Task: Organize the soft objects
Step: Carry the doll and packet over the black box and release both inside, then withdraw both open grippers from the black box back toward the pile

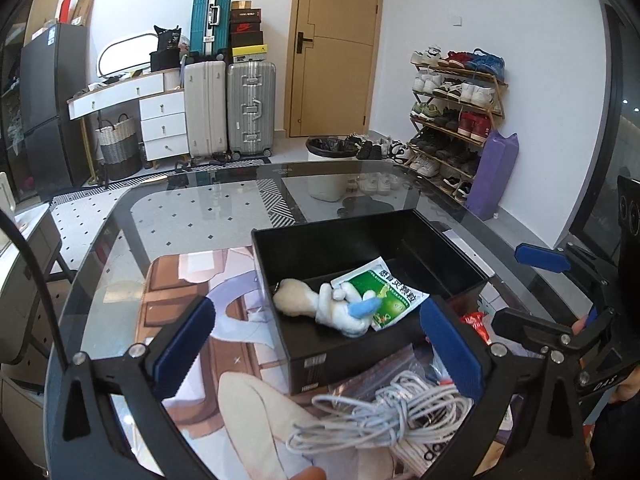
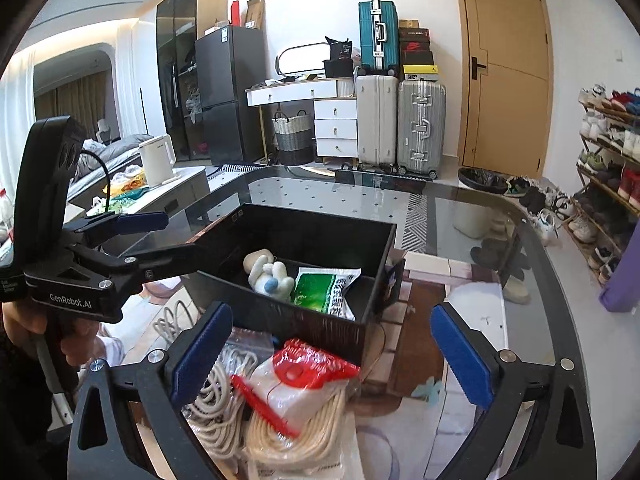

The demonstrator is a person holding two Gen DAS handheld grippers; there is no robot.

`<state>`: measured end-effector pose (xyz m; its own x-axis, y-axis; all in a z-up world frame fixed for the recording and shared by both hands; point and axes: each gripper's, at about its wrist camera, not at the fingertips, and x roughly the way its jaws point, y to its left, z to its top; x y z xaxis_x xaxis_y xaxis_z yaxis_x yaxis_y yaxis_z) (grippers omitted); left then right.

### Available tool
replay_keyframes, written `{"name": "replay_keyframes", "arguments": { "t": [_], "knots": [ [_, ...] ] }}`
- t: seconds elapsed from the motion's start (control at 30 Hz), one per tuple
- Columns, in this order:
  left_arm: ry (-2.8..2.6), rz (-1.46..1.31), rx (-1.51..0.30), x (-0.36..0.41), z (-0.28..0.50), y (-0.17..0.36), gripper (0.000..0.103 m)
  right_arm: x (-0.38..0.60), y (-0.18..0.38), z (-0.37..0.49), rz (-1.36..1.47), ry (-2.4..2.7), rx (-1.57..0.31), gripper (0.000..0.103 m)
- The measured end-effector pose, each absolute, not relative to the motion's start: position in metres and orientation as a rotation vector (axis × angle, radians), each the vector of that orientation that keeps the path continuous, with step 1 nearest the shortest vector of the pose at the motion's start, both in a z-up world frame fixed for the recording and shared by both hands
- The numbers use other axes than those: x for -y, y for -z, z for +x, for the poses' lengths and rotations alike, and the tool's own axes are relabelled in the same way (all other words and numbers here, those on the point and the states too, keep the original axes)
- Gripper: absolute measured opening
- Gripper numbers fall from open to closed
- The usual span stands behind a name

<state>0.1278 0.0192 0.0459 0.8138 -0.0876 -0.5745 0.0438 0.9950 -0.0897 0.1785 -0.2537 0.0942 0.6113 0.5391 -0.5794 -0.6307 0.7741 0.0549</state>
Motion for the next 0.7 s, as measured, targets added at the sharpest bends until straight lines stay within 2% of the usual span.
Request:
{"name": "replay_keyframes", "arguments": {
  "t": [0.7],
  "knots": [
    [0.008,-0.073,-0.617,-0.013,0.074,-0.034,0.103,0.283,-0.094,0.131,-0.122,-0.715,-0.616,0.102]
  ]
}}
